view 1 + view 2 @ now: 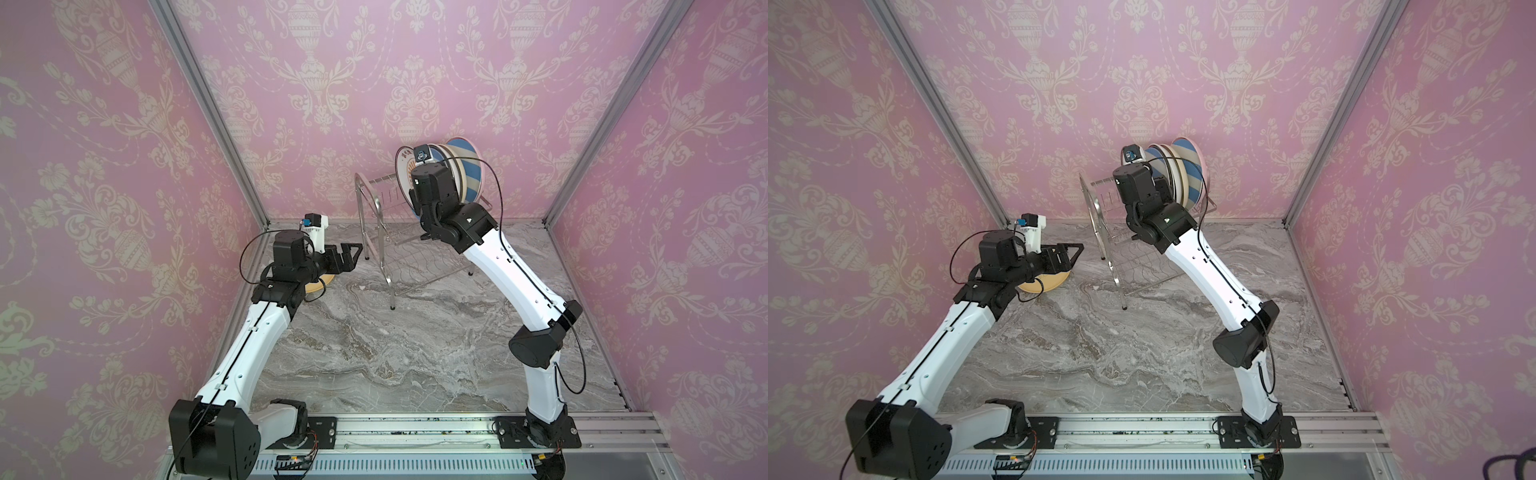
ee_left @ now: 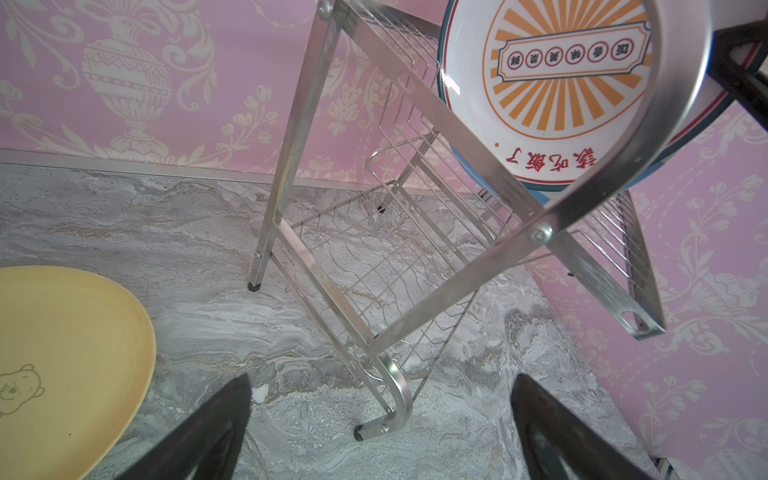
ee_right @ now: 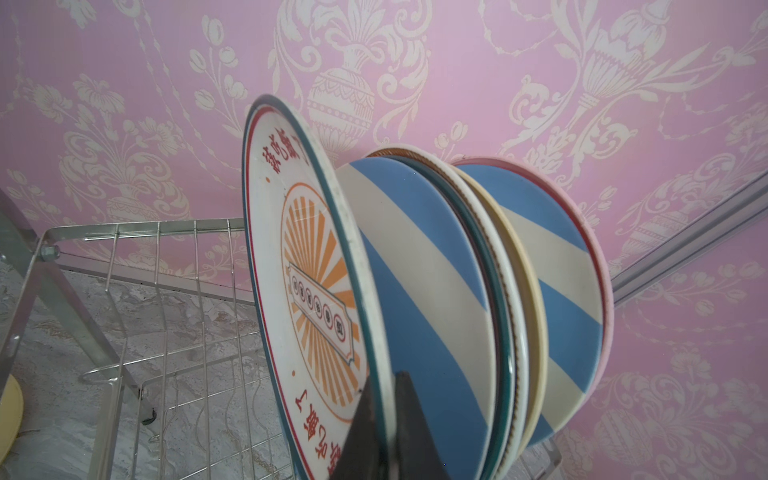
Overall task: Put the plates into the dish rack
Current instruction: 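Lower the sunburst plate into the rack slot in front of the striped plate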
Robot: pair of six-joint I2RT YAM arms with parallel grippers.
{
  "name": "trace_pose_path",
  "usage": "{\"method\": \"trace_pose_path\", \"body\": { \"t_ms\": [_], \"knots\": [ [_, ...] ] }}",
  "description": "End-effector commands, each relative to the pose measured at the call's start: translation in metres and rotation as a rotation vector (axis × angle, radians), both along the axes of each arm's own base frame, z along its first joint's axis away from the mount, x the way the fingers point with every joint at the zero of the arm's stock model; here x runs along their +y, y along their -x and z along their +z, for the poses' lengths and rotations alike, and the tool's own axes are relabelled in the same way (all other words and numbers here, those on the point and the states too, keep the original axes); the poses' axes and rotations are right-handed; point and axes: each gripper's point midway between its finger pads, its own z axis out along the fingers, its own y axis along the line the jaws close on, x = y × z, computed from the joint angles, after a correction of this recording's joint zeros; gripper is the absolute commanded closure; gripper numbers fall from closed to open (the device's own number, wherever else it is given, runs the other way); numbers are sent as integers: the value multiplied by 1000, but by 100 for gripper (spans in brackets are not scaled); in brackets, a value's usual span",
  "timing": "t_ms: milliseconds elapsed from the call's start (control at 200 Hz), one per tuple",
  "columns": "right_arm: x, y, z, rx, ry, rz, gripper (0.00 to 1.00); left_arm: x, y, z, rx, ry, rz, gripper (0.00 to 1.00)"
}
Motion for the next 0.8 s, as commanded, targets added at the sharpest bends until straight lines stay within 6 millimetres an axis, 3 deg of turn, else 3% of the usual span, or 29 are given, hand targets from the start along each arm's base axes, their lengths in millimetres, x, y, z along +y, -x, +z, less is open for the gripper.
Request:
{"method": "trace_pose_path", "body": {
  "t_ms": [0, 590, 796],
  "knots": [
    [2, 2, 13, -51, 20, -53, 100, 0, 4, 1, -13, -7, -26, 1],
    [9, 8, 8, -41, 71, -90, 100, 2, 6, 3, -16, -3, -31, 1],
    [10, 10, -3, -12, 81, -96, 100, 1, 7, 1, -11, 0, -32, 1]
  ]
}}
